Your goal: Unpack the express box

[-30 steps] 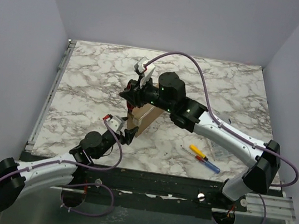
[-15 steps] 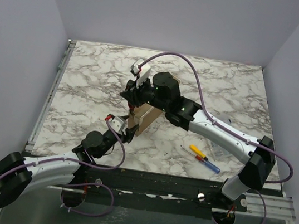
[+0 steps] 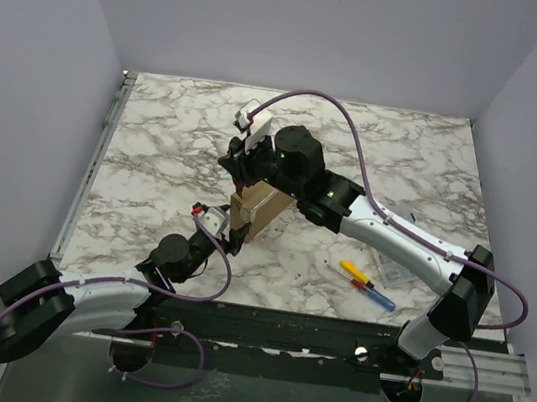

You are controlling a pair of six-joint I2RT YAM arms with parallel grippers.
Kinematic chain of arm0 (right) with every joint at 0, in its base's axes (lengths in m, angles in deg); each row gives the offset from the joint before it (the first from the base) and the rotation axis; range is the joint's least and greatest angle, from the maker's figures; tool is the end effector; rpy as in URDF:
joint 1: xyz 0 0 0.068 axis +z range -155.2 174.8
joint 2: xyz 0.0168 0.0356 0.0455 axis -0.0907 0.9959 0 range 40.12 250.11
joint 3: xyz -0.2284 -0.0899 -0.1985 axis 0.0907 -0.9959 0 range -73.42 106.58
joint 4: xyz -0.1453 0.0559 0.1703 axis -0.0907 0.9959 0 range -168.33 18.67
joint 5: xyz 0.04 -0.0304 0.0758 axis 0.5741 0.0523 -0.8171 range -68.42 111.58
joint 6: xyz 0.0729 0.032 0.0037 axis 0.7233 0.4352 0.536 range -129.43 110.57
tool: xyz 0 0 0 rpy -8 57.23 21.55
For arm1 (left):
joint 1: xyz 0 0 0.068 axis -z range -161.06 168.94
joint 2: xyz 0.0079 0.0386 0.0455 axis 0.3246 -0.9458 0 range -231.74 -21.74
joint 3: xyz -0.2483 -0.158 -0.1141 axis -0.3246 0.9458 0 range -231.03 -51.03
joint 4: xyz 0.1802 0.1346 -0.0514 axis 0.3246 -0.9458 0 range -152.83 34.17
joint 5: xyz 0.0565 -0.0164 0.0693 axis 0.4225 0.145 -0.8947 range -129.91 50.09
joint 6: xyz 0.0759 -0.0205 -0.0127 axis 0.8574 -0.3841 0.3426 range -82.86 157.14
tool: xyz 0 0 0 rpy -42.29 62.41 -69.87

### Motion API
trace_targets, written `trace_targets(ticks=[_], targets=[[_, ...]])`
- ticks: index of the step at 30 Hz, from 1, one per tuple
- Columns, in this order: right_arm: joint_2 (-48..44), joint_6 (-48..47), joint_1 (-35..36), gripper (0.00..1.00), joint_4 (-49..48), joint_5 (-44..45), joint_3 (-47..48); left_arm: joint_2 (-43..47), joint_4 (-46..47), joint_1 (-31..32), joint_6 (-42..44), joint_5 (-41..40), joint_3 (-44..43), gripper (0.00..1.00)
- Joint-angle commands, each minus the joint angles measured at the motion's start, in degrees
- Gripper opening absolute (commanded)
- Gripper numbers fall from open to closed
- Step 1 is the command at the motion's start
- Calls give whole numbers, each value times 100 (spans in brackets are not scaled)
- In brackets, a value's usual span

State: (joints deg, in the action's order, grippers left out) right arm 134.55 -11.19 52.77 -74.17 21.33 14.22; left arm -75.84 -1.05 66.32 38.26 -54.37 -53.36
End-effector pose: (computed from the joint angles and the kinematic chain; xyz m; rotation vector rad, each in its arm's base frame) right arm 0.2125 0.3405 0.4281 -0.9082 1.5748 0.7101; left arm 0.1195 -0.1045 0.2411 0.4401 1.4728 -0.4528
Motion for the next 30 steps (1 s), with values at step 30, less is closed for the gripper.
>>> trace_targets(ticks=[30], targets=[[281, 130, 74, 1, -83, 438, 307, -873, 1011, -49, -236, 153, -31, 51]])
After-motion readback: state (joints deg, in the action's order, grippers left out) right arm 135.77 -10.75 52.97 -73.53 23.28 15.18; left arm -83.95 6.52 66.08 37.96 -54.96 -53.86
